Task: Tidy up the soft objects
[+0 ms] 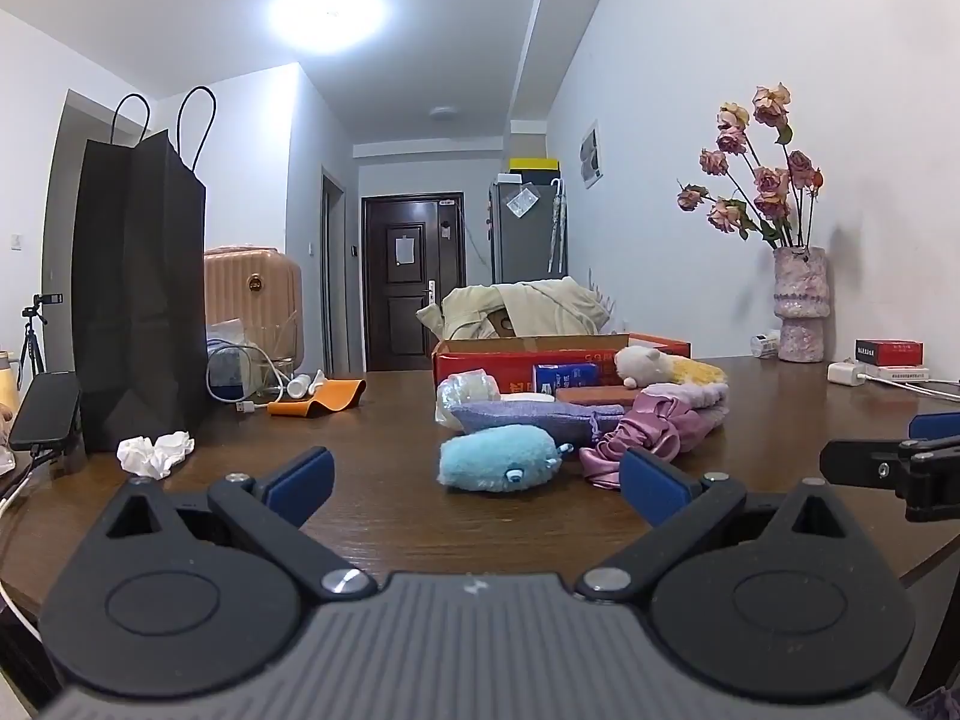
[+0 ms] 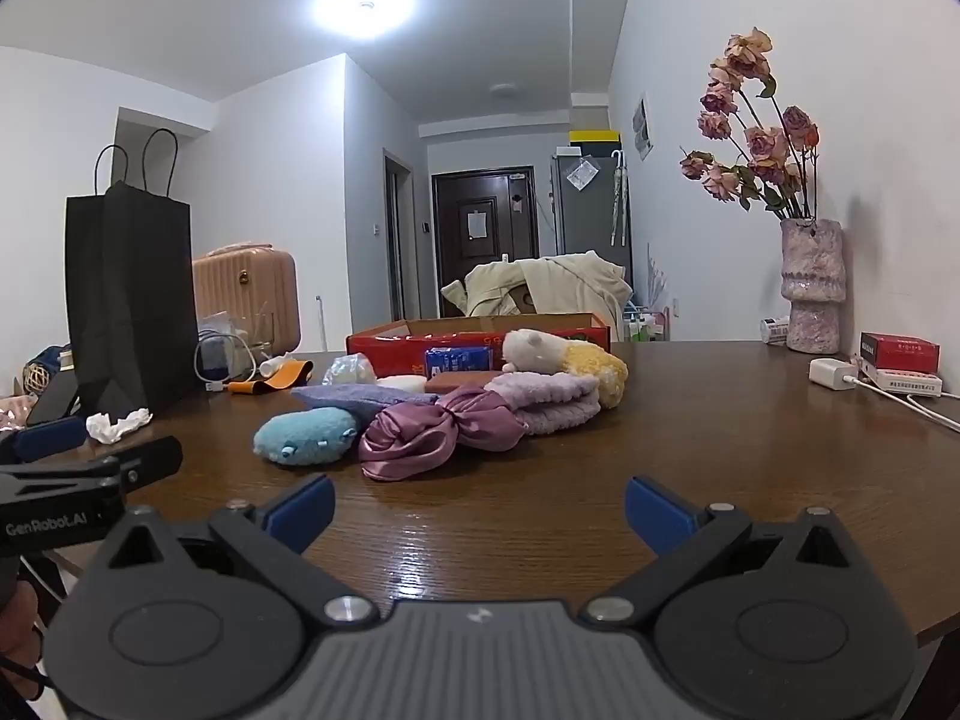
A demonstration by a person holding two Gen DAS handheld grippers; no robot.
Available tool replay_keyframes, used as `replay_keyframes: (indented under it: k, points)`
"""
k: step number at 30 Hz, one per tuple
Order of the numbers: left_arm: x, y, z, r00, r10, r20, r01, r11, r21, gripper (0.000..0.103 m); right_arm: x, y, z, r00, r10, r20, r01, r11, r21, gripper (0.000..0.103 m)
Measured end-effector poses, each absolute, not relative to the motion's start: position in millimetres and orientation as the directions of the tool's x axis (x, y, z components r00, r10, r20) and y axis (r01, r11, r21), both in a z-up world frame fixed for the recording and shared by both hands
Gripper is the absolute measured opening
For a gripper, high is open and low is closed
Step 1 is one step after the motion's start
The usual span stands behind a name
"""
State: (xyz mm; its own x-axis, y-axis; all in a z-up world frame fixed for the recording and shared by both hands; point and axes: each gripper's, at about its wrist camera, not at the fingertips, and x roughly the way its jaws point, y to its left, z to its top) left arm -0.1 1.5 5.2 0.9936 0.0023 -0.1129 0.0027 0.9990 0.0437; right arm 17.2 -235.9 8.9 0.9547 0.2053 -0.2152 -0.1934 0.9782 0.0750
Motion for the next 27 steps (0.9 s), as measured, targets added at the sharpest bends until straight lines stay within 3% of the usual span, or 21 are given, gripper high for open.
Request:
replay_keyframes:
  k: [27]
  points:
    - [-1.9,-0.4,2.4,0.994,-0.008,-0.107,0.013,0.999,0.048,0.103,19.9,-235.1,6.1,0.954,0.213,-0.213,-0.199,0.976,0.085,0.103]
